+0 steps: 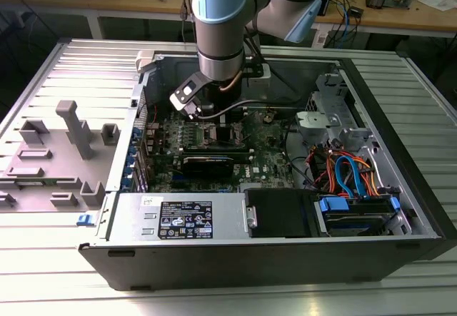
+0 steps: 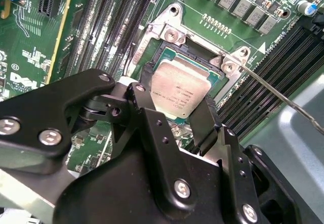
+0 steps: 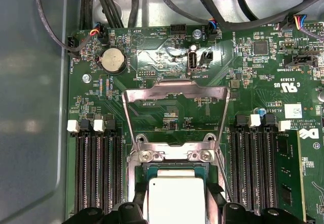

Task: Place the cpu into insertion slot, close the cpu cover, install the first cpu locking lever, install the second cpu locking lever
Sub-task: 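Place the cpu into insertion slot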

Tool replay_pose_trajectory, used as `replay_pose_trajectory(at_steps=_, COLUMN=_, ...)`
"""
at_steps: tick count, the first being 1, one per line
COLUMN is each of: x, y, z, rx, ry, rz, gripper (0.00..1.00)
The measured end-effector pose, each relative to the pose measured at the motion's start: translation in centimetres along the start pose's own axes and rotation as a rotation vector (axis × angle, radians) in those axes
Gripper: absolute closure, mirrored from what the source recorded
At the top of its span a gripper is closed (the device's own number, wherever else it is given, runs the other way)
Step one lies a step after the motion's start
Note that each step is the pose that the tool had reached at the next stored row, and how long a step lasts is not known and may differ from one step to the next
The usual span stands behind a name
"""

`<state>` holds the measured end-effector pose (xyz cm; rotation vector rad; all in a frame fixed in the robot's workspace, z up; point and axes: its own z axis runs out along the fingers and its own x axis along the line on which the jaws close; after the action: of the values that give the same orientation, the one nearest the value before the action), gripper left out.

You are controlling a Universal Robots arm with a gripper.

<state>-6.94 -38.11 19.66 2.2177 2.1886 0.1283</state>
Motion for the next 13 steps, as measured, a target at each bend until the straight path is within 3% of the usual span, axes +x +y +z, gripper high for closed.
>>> replay_pose_trajectory(at_steps=2, x=-0.02, y=0.00, z=-0.01, rx=-0.0001, ry=-0.0008, rz=0.000, gripper=0.39)
replay_pose_trajectory(at_steps=13, x=0.00, y=0.02, z=-0.41, rx=0.0014, ry=-0.0002, rz=0.000, gripper=0.39)
